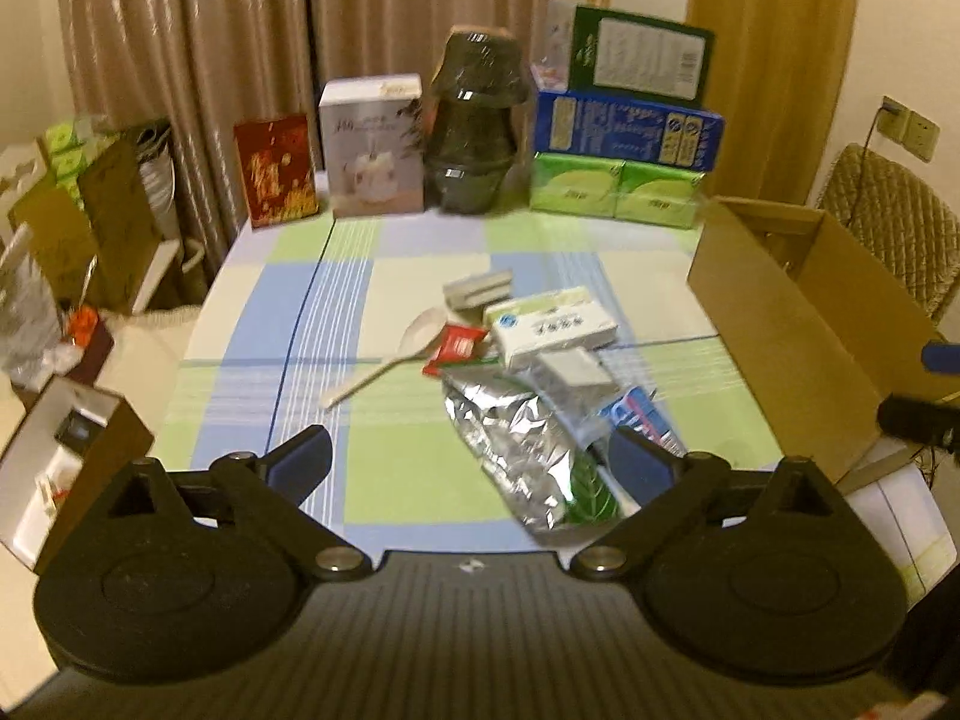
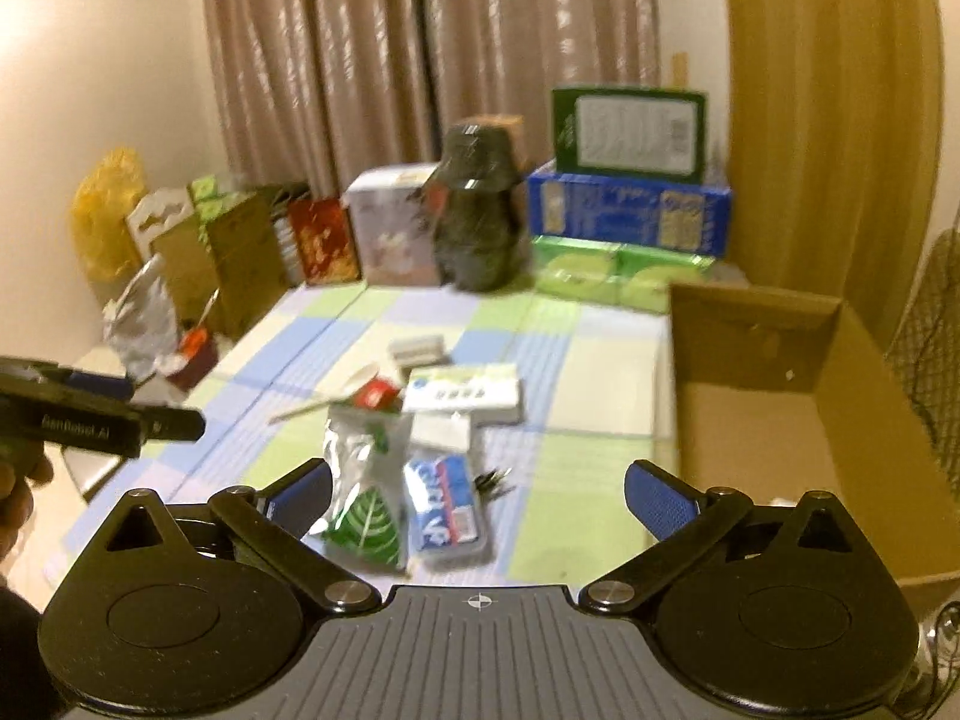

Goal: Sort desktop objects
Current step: 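Move both tools back over the pile toward the toothpick box and foil bag, then grasp the blue toothpick box with the right tool while the left tool grasps the foil bag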

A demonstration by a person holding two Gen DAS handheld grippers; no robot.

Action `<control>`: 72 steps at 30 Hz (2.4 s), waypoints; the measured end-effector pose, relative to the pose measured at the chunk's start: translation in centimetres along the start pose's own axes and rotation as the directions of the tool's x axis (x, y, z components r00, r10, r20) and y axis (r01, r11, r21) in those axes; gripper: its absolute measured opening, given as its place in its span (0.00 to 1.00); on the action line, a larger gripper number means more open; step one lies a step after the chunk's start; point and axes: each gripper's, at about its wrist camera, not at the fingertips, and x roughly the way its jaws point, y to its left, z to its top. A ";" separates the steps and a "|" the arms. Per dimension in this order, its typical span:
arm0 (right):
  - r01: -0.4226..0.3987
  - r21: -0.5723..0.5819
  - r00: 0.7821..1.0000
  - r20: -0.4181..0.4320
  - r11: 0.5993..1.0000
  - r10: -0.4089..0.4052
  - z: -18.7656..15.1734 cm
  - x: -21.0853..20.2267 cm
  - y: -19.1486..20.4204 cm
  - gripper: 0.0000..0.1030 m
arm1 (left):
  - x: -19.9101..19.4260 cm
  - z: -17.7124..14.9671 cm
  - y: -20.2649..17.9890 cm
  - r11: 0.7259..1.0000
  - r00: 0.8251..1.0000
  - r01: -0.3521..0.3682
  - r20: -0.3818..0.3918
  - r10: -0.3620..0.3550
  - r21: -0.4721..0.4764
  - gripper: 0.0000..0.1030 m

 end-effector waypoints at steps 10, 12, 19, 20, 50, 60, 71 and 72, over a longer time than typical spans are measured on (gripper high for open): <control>-0.001 -0.096 0.999 -0.050 0.995 -0.004 -4.1 7.3 1.4 0.98 | 5.9 -3.0 1.2 1.000 0.998 0.006 -0.066 -0.007 -0.012 0.94; -0.006 -0.119 0.999 -0.046 0.993 0.000 -4.6 8.7 1.6 0.98 | 7.3 -3.4 1.3 1.000 0.997 0.011 -0.079 -0.012 -0.018 0.94; -0.040 -0.109 0.997 -0.071 0.993 0.032 -5.6 13.0 1.0 0.86 | 10.6 -3.6 1.8 0.996 0.990 0.058 -0.127 -0.066 -0.066 0.93; -0.051 -0.100 0.996 -0.080 0.994 0.044 -5.4 13.6 0.9 0.85 | 10.9 -3.5 1.8 0.996 0.989 0.062 -0.127 -0.070 -0.069 0.93; -0.039 -0.102 0.977 -0.213 0.994 0.016 -4.5 17.9 -0.5 0.52 | 20.1 -1.6 -1.4 0.982 0.964 0.154 -0.201 -0.174 -0.113 0.81; -0.039 -0.079 0.975 -0.220 0.996 0.021 -5.0 16.8 -0.7 0.52 | 18.1 -1.8 -1.6 0.989 0.958 0.145 -0.243 -0.150 -0.039 0.59; -0.032 -0.020 0.962 -0.273 0.999 0.025 -8.8 11.5 -0.3 0.52 | 10.5 -7.4 -3.1 0.957 0.923 0.261 -0.323 -0.208 0.130 0.58; -0.028 -0.019 0.960 -0.280 0.999 0.022 -9.2 11.4 -0.1 0.52 | 10.1 -7.9 -3.2 0.957 0.923 0.262 -0.321 -0.211 0.126 0.60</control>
